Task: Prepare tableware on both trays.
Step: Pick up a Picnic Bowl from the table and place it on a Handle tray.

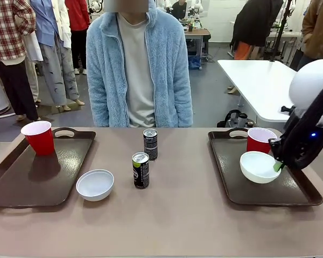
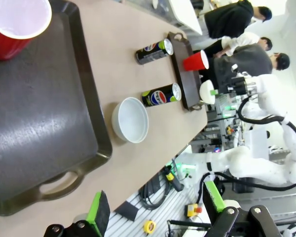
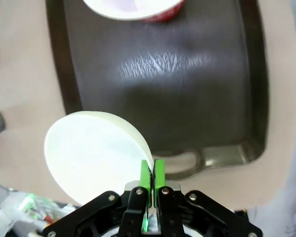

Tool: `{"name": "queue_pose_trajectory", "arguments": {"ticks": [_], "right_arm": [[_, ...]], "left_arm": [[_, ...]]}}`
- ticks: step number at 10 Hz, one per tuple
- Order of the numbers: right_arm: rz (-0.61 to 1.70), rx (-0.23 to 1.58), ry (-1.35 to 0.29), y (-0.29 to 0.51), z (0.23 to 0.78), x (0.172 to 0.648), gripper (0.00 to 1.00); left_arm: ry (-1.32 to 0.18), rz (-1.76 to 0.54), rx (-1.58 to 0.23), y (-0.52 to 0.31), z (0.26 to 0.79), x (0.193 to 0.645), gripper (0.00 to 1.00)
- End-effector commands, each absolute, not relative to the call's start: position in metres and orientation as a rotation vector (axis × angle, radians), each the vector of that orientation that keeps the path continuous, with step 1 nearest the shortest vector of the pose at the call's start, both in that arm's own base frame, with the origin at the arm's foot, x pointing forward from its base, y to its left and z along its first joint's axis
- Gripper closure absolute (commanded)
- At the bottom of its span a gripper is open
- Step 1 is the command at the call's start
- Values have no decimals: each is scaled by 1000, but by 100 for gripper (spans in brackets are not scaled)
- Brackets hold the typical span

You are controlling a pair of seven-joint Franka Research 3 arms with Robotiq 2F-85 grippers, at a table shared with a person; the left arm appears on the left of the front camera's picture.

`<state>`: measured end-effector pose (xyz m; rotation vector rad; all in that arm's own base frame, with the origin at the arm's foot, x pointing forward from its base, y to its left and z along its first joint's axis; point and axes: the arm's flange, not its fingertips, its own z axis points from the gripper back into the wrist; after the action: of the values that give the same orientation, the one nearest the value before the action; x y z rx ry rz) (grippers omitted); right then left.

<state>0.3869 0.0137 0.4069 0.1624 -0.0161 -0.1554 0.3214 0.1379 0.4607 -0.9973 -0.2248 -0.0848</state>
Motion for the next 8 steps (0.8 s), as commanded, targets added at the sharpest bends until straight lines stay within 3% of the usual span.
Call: {"name": "queue_pose_trajectory", "arguments": {"ticks": [1, 4, 6, 7, 8], "right_arm": [[-144, 119, -5, 23, 393, 406, 96], [-128, 106, 24, 31, 370, 416, 96], [-124, 106, 17, 31, 373, 414, 51], [-121, 108, 13, 32, 375, 413, 20], [-117, 109, 9, 32, 378, 411, 0]], "left_arm": [[-232, -90, -1012, 139, 462, 321, 0], [-232, -90, -1012, 139, 462, 321, 0], [-232, -90, -1012, 139, 462, 321, 0], [-232, -90, -1012, 139, 462, 321, 0], [-232, -90, -1012, 139, 462, 321, 0]]}}
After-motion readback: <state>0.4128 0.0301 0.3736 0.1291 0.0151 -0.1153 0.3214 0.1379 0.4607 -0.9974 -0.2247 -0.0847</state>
